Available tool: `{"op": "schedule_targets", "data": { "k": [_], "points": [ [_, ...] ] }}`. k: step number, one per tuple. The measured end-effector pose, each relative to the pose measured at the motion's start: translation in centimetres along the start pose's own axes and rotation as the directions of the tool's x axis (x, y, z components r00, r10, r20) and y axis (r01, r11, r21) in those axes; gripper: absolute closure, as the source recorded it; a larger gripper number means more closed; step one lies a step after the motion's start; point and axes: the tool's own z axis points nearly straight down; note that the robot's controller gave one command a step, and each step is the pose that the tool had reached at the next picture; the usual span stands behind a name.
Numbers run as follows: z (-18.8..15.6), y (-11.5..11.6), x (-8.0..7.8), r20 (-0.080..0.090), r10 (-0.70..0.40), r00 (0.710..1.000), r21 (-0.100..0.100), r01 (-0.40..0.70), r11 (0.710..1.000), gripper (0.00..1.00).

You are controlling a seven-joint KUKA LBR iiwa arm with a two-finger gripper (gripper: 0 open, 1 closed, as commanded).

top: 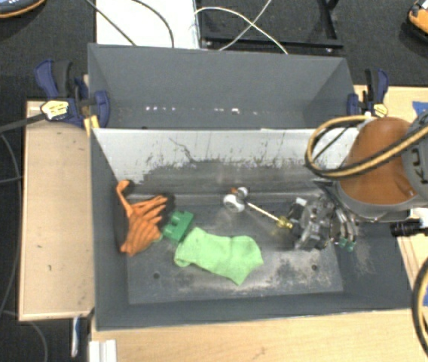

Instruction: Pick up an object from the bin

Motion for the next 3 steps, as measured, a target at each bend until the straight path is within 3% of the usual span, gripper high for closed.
{"op": "schedule_targets", "data": {
  "k": [1, 2, 3],
  "points": [
    [-0.6, 0.0, 0.2, -0.008, -0.001, 1.000, 0.001, 0.001, 1.000, 1.00],
    [-3.8, 0.0, 0.2, -0.011, -0.002, 1.000, 0.001, 0.002, 1.000, 1.00],
    [-6.2, 0.0, 0.0, -0.005, -0.002, 1.000, 0.000, 0.002, 1.000, 1.00]
  ]
}}
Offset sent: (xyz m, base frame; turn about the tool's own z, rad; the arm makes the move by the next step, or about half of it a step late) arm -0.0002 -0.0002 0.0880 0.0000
